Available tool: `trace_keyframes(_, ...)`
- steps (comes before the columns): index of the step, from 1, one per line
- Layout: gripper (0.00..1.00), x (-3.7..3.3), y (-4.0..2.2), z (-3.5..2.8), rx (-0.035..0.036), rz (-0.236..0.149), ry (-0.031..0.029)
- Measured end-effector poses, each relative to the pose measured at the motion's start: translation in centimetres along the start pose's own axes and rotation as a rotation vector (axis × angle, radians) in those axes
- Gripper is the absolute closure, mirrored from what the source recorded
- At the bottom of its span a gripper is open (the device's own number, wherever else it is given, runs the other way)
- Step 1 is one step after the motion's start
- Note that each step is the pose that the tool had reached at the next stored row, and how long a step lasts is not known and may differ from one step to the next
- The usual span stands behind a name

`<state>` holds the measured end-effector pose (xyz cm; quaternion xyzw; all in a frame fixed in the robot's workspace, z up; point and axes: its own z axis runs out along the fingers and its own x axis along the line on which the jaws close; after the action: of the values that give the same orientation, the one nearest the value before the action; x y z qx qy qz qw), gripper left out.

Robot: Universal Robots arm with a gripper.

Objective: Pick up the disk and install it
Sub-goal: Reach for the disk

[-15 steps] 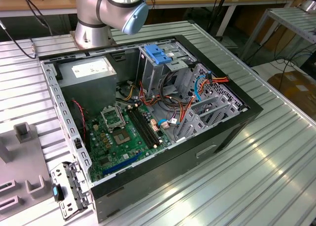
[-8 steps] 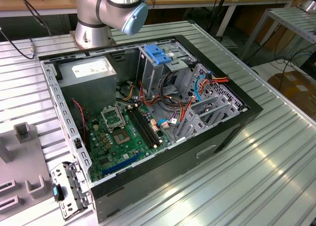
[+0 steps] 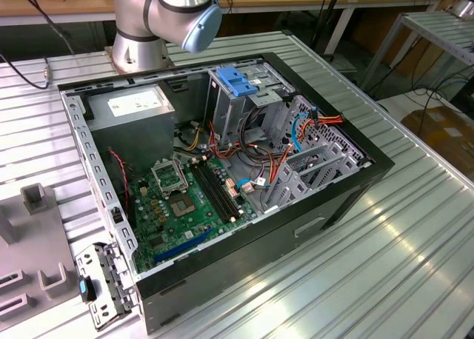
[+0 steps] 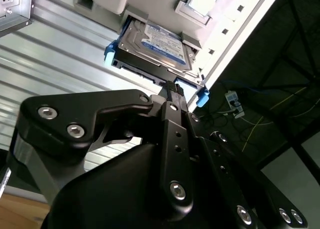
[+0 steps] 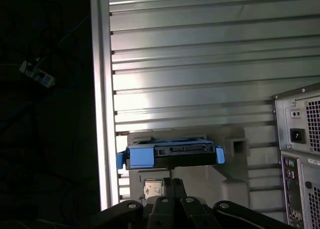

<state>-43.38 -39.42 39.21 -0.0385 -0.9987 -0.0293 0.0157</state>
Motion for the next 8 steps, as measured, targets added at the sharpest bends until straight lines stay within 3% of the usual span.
trace_keyframes(8,0.89,1.59,0.38,0.16,-0.0009,0.000,0.0021)
